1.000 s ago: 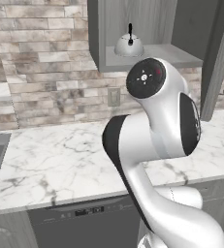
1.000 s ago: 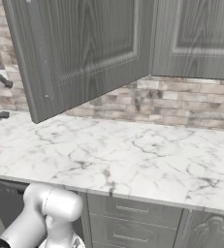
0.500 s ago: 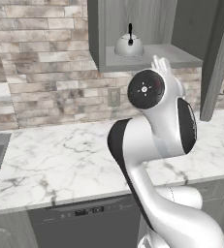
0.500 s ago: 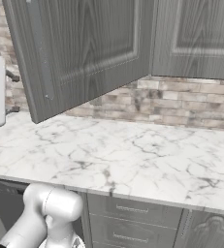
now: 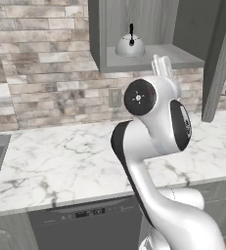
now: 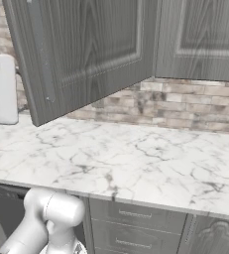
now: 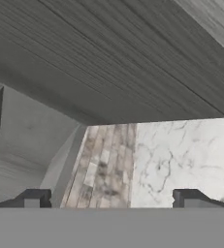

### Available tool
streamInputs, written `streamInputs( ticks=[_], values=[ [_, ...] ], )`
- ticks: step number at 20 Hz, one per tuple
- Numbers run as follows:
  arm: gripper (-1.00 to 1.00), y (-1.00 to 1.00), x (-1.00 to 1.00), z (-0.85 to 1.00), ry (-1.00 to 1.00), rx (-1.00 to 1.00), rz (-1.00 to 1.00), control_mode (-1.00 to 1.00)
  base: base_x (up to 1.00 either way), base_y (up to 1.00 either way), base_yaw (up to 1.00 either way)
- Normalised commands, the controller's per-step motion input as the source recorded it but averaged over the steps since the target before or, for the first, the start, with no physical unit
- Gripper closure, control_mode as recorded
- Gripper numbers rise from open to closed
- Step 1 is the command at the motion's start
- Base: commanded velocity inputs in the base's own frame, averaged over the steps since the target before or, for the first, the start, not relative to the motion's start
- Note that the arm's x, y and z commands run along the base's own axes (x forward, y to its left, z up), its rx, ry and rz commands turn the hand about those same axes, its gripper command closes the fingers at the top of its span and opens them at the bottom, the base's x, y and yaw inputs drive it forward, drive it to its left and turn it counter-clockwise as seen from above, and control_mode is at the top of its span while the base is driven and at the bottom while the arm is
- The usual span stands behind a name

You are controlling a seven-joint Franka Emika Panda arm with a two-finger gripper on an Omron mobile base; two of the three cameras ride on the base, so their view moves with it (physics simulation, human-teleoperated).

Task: Open the cabinet, pick the kettle from the cabinet, and place it in the sink.

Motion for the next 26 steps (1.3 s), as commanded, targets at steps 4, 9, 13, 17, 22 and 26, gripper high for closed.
streamInputs(
  ticks=[4, 9, 13, 17, 22, 26],
  values=[
    [-1.00, -0.06, 0.25, 0.00, -0.11, 0.00, -0.05, -1.00, 0.00, 0.00, 0.00],
    [-1.00, -0.05, 0.22, 0.00, -0.12, 0.00, -0.06, -1.00, 0.00, 0.00, 0.00],
    [-1.00, -0.08, 0.18, 0.00, -0.09, 0.00, -0.07, -1.00, 0.00, 0.00, 0.00],
    [-1.00, -0.13, 0.17, 0.00, -0.05, 0.00, -0.11, -1.00, 0.00, 0.00, 0.00],
    [-1.00, -0.26, 0.13, 0.00, -0.01, 0.00, -0.13, -1.00, 0.00, 0.00, 0.00],
    [-1.00, -0.10, 0.09, 0.00, -0.02, 0.00, -0.18, -1.00, 0.00, 0.00, 0.00]
  ],
)
